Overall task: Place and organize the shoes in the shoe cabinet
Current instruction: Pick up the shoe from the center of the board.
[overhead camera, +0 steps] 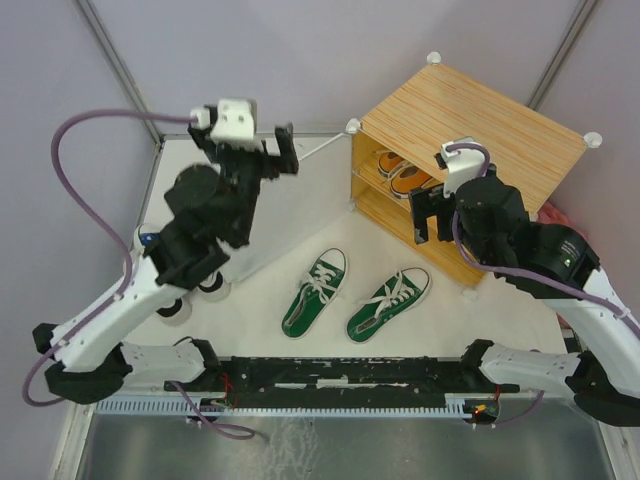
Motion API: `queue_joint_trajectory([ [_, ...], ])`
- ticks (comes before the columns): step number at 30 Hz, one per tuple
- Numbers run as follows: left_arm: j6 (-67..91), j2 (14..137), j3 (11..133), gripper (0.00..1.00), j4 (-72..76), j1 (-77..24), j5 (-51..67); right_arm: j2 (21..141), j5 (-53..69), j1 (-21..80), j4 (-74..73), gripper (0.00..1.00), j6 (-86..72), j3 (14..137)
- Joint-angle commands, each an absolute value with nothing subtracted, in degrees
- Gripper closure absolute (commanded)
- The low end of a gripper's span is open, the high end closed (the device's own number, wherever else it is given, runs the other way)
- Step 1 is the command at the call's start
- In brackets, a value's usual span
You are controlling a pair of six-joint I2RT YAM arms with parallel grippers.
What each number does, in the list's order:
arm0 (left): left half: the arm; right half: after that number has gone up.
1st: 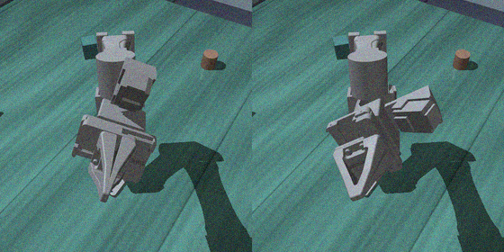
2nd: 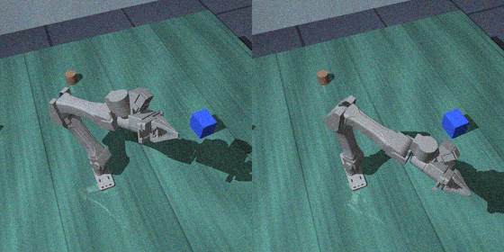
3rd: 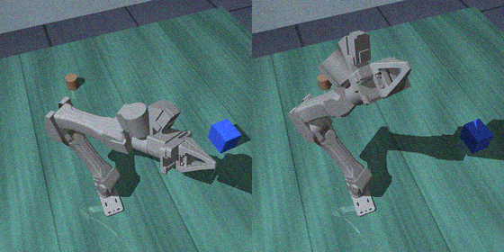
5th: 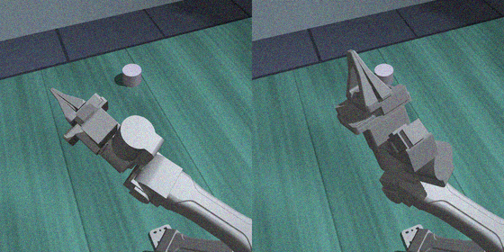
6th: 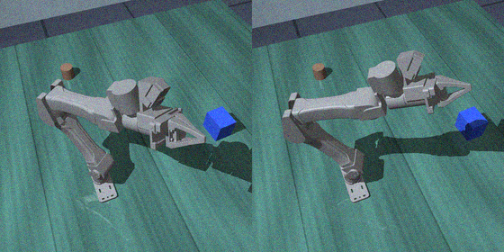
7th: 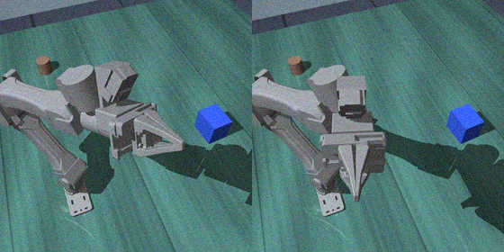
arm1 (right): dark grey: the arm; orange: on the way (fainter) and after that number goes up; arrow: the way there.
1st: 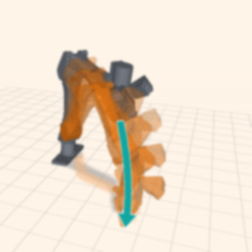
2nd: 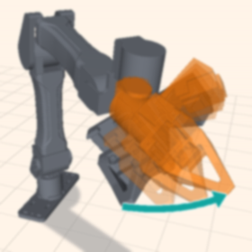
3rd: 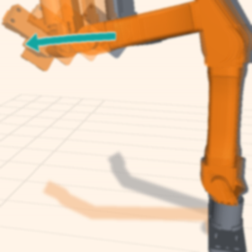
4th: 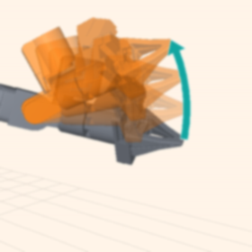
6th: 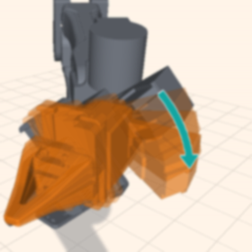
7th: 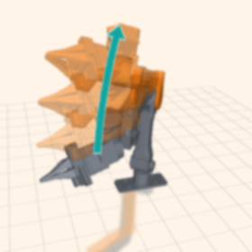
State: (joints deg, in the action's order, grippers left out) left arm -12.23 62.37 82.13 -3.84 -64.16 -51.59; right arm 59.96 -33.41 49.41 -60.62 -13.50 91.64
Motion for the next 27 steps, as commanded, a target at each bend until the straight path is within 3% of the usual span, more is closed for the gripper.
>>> queue_joint_trajectory([
  [1, -3.4, 72.6, 92.5, 0.01, -11.4, -42.5, -32.7, 61.5, -29.8, 49.6, -58.2, 0.01, -13.0, 94.5],
  [4, 3.3, 76.3, 95.3, 0.01, -12.7, -29.7, -22.6, 62.0, -27.6, 49.6, -58.2, 0.01, -13.4, 94.7],
  [8, 12.8, 76.7, 92.3, 0.01, -14.5, -13.3, -18.5, 61.4, -26.6, 49.6, -58.1, 0.01, -13.4, 93.4],
  [14, 22.2, 70.3, 74.9, 0.04, -13.0, 5.3, -16.8, 60.8, -26.5, 49.5, -56.7, 0.01, -12.6, 89.4],
  [21, 27.1, 69.2, 54.4, 0.08, -8.3, 7.1, -11.2, 62.0, -22.9, 49.3, -54.2, 0.01, -13.8, 86.9],
  [27, 29.5, 75.3, 50.1, 0.05, -3.1, 7.7, -14.2, 61.8, -22.8, 49.3, -55.3, 0.01, -14.3, 85.8],
])
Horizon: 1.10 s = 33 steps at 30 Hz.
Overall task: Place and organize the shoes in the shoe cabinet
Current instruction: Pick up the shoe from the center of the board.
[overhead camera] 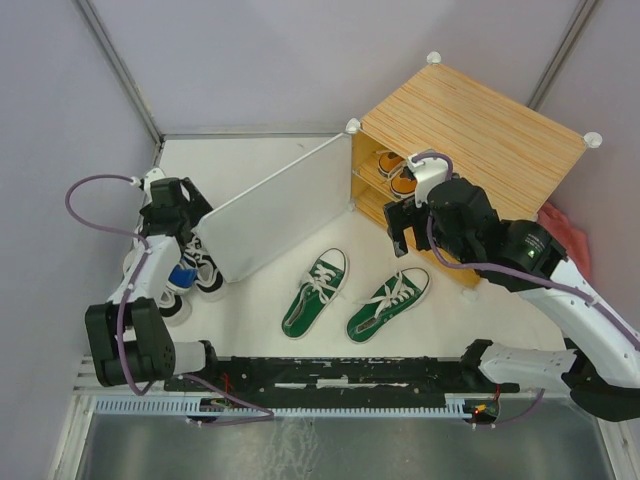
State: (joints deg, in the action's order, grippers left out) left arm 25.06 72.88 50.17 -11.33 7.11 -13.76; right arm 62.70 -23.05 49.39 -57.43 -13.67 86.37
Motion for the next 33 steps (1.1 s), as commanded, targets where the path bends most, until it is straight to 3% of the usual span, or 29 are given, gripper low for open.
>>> queue_joint_trajectory([
  [1, 30.1, 76.3, 50.3, 0.05, -2.3, 8.1, -14.0, 61.5, -23.2, 49.3, -55.3, 0.01, -14.3, 85.4],
  [17, 31.8, 90.0, 53.4, 0.04, 3.2, 11.2, -15.4, 62.3, -23.5, 48.7, -55.7, 0.01, -14.8, 84.4],
  [25, 30.7, 98.6, 53.3, 0.05, 8.2, 11.4, -10.6, 61.8, -23.3, 48.5, -56.0, 0.01, -14.7, 84.0],
  [28, 30.5, 99.0, 51.6, 0.16, 10.7, 11.5, -7.4, 61.5, -23.4, 48.4, -56.0, 0.01, -14.7, 84.0],
  [33, 29.3, 98.4, 51.2, 0.53, 10.3, 11.4, -4.1, 60.2, -23.6, 48.3, -56.1, 0.01, -14.7, 83.9],
])
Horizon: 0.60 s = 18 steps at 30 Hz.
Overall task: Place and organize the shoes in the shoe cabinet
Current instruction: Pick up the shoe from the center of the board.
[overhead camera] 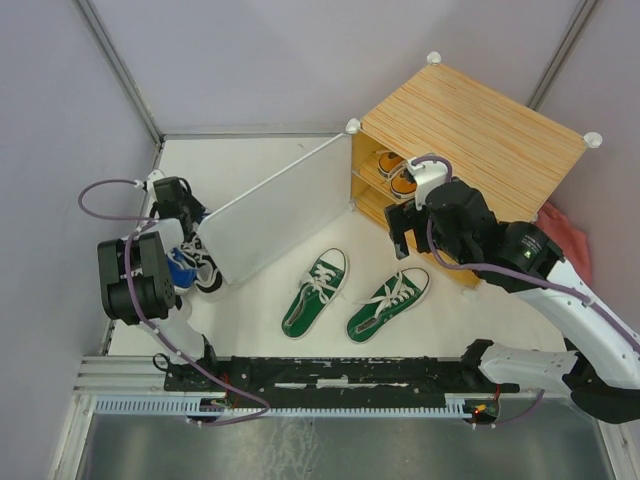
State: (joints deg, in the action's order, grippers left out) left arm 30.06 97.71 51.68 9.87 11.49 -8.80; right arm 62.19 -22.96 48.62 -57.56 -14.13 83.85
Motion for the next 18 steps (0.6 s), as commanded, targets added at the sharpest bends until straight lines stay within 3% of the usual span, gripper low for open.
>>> queue_joint_trajectory([
  [1, 29.2, 98.5, 51.2, 0.61, 9.9, 11.3, -3.5, 59.8, -23.6, 48.3, -56.0, 0.01, -14.7, 83.8],
  [3, 29.2, 98.8, 51.4, 0.91, 9.1, 11.3, -2.2, 59.3, -23.4, 48.3, -55.7, 0.01, -14.9, 83.5],
  [4, 29.1, 98.7, 51.7, 0.96, 8.4, 11.4, -1.8, 59.1, -23.3, 48.3, -55.6, 0.01, -14.9, 83.5],
  [18, 19.6, 74.6, 64.0, 0.97, -2.7, 11.4, -14.8, 57.6, -23.4, 48.3, -55.4, 0.0, -16.2, 82.7],
])
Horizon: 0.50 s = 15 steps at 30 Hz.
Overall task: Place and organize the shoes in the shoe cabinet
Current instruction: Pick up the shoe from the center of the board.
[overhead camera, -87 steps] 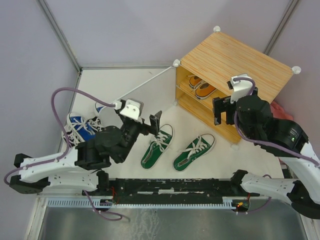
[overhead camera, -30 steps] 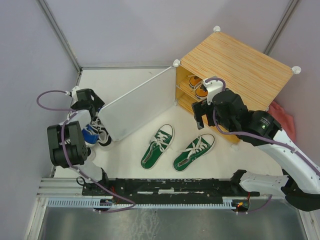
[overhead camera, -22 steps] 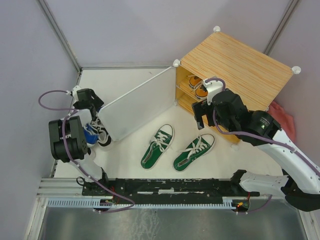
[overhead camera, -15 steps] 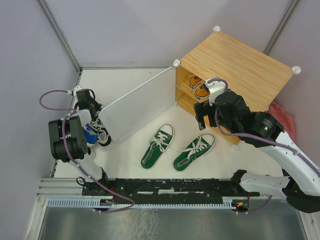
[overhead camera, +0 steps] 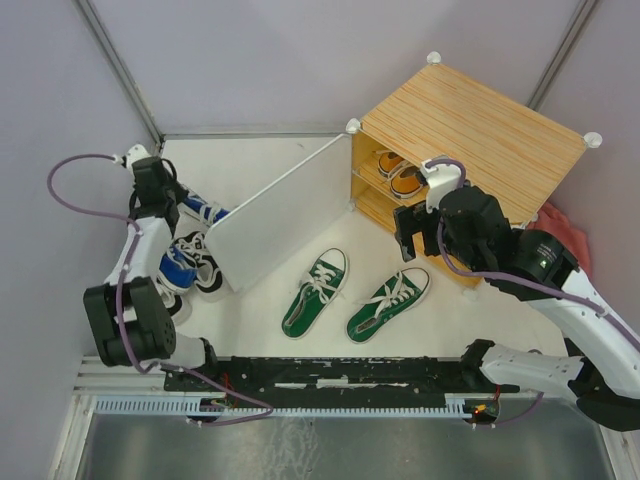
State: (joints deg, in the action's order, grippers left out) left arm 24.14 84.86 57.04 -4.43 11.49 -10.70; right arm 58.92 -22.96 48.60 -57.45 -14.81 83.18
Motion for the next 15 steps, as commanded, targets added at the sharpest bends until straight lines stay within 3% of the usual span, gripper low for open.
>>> queue_joint_trajectory([
  [1, 19.2, 72.9, 64.8, 0.97, -2.7, 11.4, -14.6, 57.6, -23.4, 48.3, -55.3, 0.0, -16.3, 82.6],
  [15, 24.3, 59.6, 82.9, 0.97, -5.5, 11.4, -9.3, 62.8, -17.8, 48.3, -52.3, 0.0, -15.8, 84.6],
])
